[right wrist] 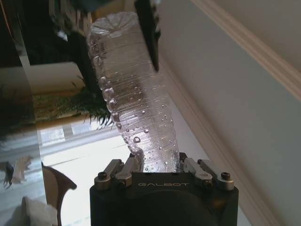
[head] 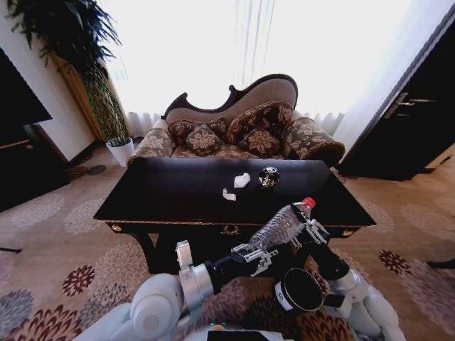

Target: Move to the front of the table and place the trash on the table into the trash bin.

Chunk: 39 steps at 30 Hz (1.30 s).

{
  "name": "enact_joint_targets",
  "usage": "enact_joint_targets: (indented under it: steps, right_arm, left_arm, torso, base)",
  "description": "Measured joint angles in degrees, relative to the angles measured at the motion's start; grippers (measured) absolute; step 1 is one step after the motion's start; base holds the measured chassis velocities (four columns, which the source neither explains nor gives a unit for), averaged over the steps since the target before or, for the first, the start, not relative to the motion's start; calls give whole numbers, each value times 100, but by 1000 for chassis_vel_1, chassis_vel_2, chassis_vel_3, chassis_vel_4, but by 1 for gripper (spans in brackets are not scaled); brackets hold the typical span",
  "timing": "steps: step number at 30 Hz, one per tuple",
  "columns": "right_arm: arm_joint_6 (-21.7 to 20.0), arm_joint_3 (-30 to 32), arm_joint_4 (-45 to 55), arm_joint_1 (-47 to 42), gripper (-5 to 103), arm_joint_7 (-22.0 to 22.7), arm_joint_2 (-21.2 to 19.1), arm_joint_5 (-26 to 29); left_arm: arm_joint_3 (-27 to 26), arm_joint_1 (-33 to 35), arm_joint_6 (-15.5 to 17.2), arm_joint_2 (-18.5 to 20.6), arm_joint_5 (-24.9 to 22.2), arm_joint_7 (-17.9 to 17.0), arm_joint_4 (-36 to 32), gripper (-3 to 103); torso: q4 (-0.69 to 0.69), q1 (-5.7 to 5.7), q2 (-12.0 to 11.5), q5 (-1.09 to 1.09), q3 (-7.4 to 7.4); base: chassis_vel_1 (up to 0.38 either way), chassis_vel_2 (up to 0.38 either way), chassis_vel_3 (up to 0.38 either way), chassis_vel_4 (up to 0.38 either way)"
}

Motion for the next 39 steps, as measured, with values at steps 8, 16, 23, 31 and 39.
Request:
enact_joint_targets:
  steps: [8, 16, 23, 31, 39]
  right_arm:
    - [-6, 14, -96, -12, 28, 15, 99, 20]
    - [-18, -36, -419, -26, 28, -68, 181, 427]
    - [-169, -83, -762, -172, 28, -375, 307, 1453]
    - [-632, -140, -1211, -463, 28, -600, 403, 3061]
    - [-829, -225, -1865, -567, 28, -702, 350, 3923]
  left_arm:
    - [-280, 369, 100, 277, 796, 406, -36, 82]
    - [-1054, 919, -111, 376, 1673, 611, -43, 100]
    - [-2446, 1693, -346, 714, 2160, 834, -44, 100]
    - [-3974, 2074, -600, 878, 2371, 780, -54, 100]
    - [-4556, 2466, -900, 811, 3110, 789, -54, 100]
  torso:
    - [0, 0, 0, 0, 0]
    - [0, 0, 0, 0, 0]
    - [0, 0, 0, 0, 0]
    - [-1, 0, 0, 0, 0]
    - [0, 0, 1, 1, 0]
  base:
    - [0, 0, 0, 0]
    - [0, 0, 0, 0]
    - [0, 0, 0, 0]
    - [0, 0, 0, 0]
    - [0, 0, 0, 0]
